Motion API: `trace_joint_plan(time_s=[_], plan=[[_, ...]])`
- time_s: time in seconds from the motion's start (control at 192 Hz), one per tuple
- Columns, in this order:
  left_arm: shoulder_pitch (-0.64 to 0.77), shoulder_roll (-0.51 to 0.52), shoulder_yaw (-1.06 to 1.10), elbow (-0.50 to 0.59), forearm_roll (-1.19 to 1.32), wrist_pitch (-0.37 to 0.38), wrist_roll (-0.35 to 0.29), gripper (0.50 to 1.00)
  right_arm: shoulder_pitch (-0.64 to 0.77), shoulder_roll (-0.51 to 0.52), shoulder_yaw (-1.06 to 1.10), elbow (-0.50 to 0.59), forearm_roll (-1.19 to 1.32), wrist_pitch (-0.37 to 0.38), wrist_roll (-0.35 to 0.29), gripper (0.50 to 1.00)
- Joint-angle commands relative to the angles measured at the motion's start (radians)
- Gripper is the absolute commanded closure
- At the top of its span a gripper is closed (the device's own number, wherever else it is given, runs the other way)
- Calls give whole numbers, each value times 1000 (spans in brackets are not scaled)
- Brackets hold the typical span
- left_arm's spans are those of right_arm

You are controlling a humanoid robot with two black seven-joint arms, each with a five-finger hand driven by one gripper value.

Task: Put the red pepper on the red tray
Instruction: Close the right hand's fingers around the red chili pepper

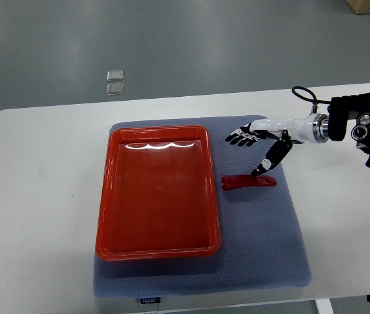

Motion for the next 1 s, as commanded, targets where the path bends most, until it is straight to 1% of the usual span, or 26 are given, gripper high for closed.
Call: trace_joint_plan(time_s=[0.0,0.01,0.016,0.083,0.198,0.355,0.407,0.412,0.522,0.579,0.584,0.641,0.678,0.73,0.798,0.86,0.892,0.907,0.939,0.954,0.991,0.996], plan=[[0,0,-1,1,0,0,0,500,-10,-1,-10,14,-16,-30,-2,595],[0,0,-1,1,0,0,0,500,-10,-1,-10,14,-16,-30,-2,595],[0,0,-1,1,0,0,0,500,-31,0,-14,25,-20,-55,-3,597],[0,0,-1,-1,0,0,0,500,-48,5,-17,25,-22,-89,-3,597],[0,0,-1,1,0,0,0,500,-81,6,-16,33,-23,-116,-3,599],[0,0,-1,2,0,0,0,500,-127,9,-17,49,-28,-174,-3,603],[0,0,-1,2,0,0,0,500,-127,9,-17,49,-28,-174,-3,603],[0,0,-1,1,0,0,0,500,-136,14,-17,49,-41,-195,-3,611],[0,0,-1,-1,0,0,0,500,-150,22,-17,49,-60,-228,-2,632],[0,0,-1,2,0,0,0,500,-157,23,-17,49,-66,-231,-2,656],[0,0,-1,2,0,0,0,500,-157,23,-17,49,-68,-231,-2,664],[0,0,1,4,0,0,0,500,-160,23,-19,49,-77,-231,0,681],[0,0,1,4,0,0,0,500,-160,22,-19,49,-83,-232,0,703],[0,0,1,4,0,0,0,500,-160,22,-19,49,-85,-232,1,711],[0,0,1,4,0,0,0,500,-162,23,-27,49,-89,-232,1,779],[0,0,1,4,0,0,0,500,-162,23,-31,49,-97,-232,1,807],[0,0,1,4,0,0,0,500,-164,23,-33,49,-103,-232,1,832],[0,0,1,4,0,0,0,500,-167,23,-33,49,-106,-232,3,854],[0,0,1,4,0,0,0,500,-168,23,-33,49,-109,-234,3,867],[0,0,1,4,0,0,0,500,-168,22,-33,49,-112,-234,3,883],[0,0,-1,4,0,0,0,500,-170,22,-33,49,-115,-234,3,904],[0,0,-1,4,0,0,0,500,-170,22,-33,49,-117,-235,4,914]])
